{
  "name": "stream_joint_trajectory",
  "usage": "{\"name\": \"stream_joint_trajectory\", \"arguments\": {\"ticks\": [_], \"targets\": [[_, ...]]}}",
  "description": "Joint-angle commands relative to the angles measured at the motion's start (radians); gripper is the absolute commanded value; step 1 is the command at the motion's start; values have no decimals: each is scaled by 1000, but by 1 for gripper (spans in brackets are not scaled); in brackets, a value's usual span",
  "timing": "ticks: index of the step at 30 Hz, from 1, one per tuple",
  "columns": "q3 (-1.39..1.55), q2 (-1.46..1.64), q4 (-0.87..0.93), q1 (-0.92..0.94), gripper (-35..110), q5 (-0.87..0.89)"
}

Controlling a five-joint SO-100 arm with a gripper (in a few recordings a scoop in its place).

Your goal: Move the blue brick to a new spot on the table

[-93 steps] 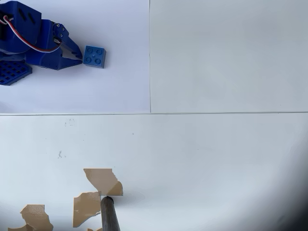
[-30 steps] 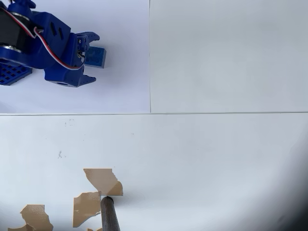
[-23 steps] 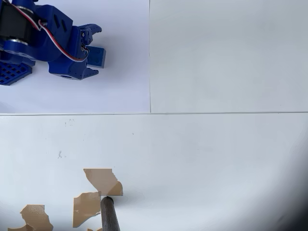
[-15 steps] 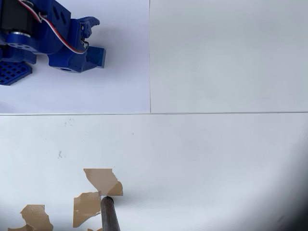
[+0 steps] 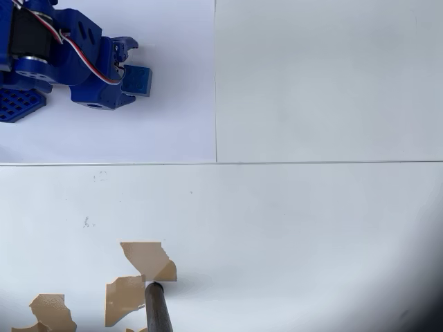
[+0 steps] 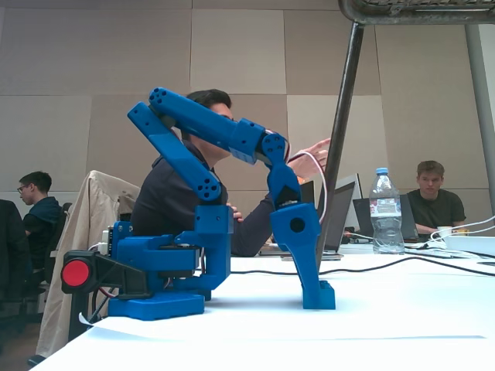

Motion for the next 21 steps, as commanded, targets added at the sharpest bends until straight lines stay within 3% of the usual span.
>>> {"name": "stream_joint_trajectory", "arguments": {"ticks": [1,10,21], "targets": [[-12,-3,-14,5,12,-5],[-287,-81,167,-55,7,110],[-1017,-632,302,-101,8,268]]}}
